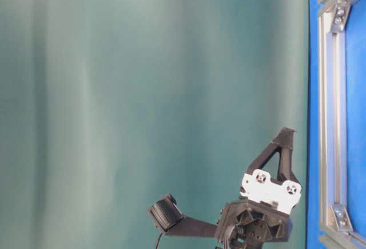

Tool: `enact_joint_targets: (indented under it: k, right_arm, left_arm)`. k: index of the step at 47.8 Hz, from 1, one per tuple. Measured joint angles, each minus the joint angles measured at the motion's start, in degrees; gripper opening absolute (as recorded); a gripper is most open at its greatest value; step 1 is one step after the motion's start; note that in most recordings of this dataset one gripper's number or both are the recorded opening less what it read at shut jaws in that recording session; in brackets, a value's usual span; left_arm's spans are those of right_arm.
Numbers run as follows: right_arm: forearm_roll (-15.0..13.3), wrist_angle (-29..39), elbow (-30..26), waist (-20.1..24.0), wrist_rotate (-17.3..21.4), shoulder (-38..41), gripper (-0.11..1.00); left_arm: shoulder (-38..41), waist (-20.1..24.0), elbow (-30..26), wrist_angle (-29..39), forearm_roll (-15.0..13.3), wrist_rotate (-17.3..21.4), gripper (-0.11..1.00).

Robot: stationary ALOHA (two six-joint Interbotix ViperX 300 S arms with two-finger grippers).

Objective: Insert the wire through the string loop located on the right side.
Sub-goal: 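Push the plug leftward through the white zip-tie loop with the right gripper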

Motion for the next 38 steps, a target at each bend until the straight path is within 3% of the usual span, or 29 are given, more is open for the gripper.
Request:
enact_joint_targets:
  k: [26,38]
  right_arm:
    - [0.00,-0.09,0.00,0.00,0.00,0.09,-0.04]
    - [0.00,-2.02,-1.41,0.00,0.00,4.04,-0.04]
  left_arm:
    - [0.00,0.00,0.00,0.00,0.00,0.00,0.00]
    - [0.00,0.00,0.00,0.00,0.00,0.00,0.00]
